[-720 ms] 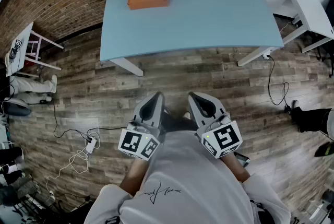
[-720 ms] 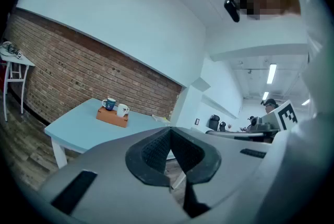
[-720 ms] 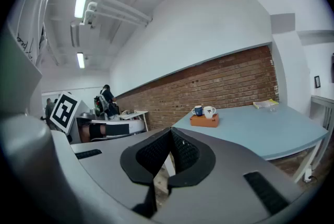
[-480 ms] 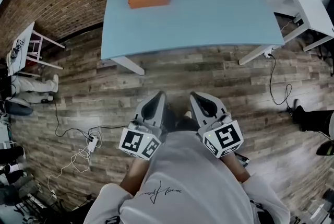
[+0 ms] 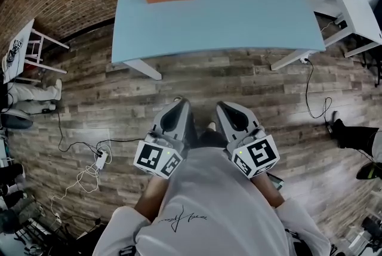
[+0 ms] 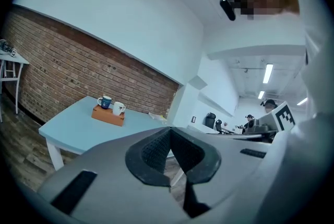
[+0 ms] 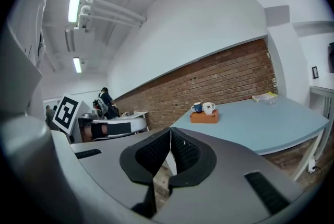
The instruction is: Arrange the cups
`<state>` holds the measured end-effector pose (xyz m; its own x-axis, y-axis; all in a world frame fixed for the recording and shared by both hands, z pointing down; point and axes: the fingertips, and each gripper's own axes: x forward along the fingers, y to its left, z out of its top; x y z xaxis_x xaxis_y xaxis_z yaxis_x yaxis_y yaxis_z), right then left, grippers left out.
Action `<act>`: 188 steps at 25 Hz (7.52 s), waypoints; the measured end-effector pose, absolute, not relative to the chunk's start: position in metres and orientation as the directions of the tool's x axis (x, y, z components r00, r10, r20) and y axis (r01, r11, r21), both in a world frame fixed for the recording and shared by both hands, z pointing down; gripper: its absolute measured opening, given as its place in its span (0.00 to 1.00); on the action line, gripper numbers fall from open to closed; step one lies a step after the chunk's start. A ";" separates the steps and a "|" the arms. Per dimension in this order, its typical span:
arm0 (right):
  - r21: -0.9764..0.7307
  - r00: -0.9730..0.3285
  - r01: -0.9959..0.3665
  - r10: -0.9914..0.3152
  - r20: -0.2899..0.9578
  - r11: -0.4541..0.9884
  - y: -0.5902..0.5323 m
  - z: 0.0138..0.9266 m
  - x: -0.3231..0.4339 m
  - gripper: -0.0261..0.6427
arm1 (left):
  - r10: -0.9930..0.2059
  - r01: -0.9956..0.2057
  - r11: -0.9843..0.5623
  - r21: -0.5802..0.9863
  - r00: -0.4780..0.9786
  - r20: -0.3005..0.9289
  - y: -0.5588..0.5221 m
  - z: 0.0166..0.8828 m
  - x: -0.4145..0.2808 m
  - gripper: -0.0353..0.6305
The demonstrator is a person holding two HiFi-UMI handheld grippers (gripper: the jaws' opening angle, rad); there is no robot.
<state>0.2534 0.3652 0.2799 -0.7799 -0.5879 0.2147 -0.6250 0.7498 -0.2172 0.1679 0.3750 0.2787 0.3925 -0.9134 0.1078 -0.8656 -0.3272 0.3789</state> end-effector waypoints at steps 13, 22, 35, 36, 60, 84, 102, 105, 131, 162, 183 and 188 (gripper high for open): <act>-0.208 -0.791 -0.610 -0.572 0.218 0.765 0.326 0.276 0.215 0.07 | -0.906 -0.857 -0.326 0.399 0.404 0.128 0.336 0.280 0.135 0.07; -0.213 -0.798 -0.598 -0.551 0.243 0.773 0.293 0.280 0.189 0.07 | -0.902 -0.843 -0.337 0.420 0.416 0.112 0.296 0.277 0.112 0.07; -0.206 -0.793 -0.603 -0.549 0.265 0.771 0.240 0.281 0.142 0.07 | -0.878 -0.794 -0.372 0.480 0.469 0.095 0.241 0.278 0.073 0.06; -0.204 -0.793 -0.603 -0.549 0.264 0.771 0.237 0.281 0.138 0.07 | -0.877 -0.794 -0.375 0.479 0.471 0.094 0.238 0.278 0.069 0.06; -0.194 -0.786 -0.617 -0.584 0.203 0.763 0.206 0.263 0.069 0.07 | -0.858 -0.774 -0.471 0.424 0.513 -0.016 0.207 0.247 0.007 0.06; -0.229 -0.787 -0.617 -0.585 0.196 0.753 0.142 0.261 0.077 0.07 | -0.868 -0.796 -0.430 0.425 0.494 0.045 0.150 0.255 0.017 0.07; -0.261 -0.810 -0.586 -0.550 0.204 0.767 0.059 0.266 0.111 0.07 | -0.877 -0.810 -0.415 0.415 0.478 0.057 0.067 0.255 0.051 0.07; -0.263 -0.819 -0.573 -0.538 0.200 0.776 0.046 0.267 0.117 0.07 | -0.871 -0.799 -0.439 0.410 0.491 0.024 0.056 0.250 0.060 0.07; -0.193 -0.890 -0.439 -0.395 0.229 0.877 -0.029 0.283 0.122 0.07 | -0.926 -0.870 -0.326 0.369 0.372 0.059 -0.011 0.266 0.073 0.07; -0.032 -0.933 -0.177 -0.158 0.323 0.984 -0.122 0.317 0.083 0.07 | -0.950 -0.910 -0.203 0.360 0.272 0.153 -0.078 0.297 0.054 0.07; -0.014 -0.902 -0.075 -0.062 0.427 0.997 -0.148 0.360 0.076 0.21 | -0.937 -0.897 -0.208 0.390 0.297 0.183 -0.085 0.307 0.051 0.07; 0.031 -0.880 -0.018 -0.031 0.474 0.999 -0.157 0.373 0.072 0.25 | -0.936 -0.895 -0.208 0.394 0.299 0.186 -0.083 0.306 0.050 0.07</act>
<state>0.0723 -0.1569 0.3726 -0.8801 -0.0305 0.4737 -0.0177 0.9993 0.0314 0.0495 -0.0834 0.3058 0.2989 -0.9359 0.1864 -0.8955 -0.2076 0.3937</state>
